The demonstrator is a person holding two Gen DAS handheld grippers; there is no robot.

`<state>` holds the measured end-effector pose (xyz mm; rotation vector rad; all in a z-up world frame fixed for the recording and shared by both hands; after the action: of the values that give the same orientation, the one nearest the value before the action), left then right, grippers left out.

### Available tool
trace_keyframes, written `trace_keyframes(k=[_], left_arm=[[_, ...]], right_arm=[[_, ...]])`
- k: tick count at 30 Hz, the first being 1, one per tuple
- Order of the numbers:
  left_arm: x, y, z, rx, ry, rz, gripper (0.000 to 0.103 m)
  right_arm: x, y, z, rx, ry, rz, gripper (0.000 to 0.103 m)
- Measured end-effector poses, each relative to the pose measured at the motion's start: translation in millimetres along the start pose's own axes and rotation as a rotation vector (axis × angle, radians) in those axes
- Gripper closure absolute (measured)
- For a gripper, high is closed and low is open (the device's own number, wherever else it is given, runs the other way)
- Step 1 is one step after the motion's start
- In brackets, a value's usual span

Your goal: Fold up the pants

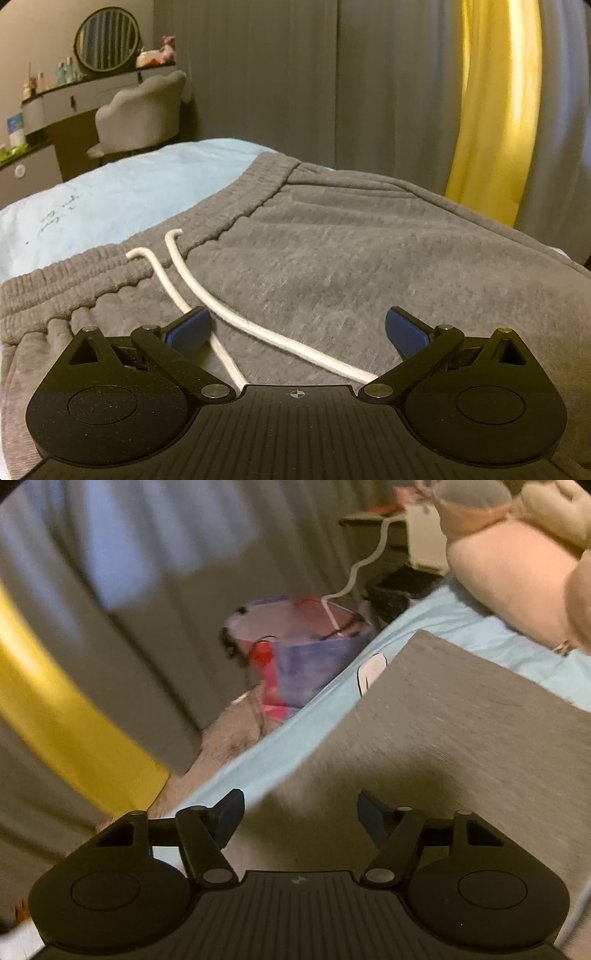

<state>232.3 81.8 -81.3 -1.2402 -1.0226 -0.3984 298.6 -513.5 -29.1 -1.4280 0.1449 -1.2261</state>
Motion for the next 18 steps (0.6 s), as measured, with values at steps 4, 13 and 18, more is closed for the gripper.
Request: trace_keyframes(k=[4, 13, 18], left_arm=[[-0.8, 2.0, -2.4, 0.013, 0.007, -0.007, 0.000], [-1.7, 3.5, -2.3, 0.012, 0.003, -0.010, 0.000], [-1.1, 5.0, 2.9, -0.013, -0.026, -0.002, 0.000]], right_arm=[[6.0, 29.8, 2.7, -0.078, 0.041, 0.035, 0.059], [-1.7, 44.4, 21.9, -0.235, -0.091, -0.008, 0.079], [-7.3, -0.8, 10.9, -0.166, -0.151, -0.073, 0.097]])
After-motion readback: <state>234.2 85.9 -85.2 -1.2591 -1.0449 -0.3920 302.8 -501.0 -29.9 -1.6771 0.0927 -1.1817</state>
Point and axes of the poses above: each gripper's, at about its wrist camera, not at the fingertips, and y roughly the way its jaws point, z to its left, x to its top, the point moved 2 cm from there along y, roughly the way its jaws point, and after that the axes turned 2 degrees about -y, right-handed, at the moved point
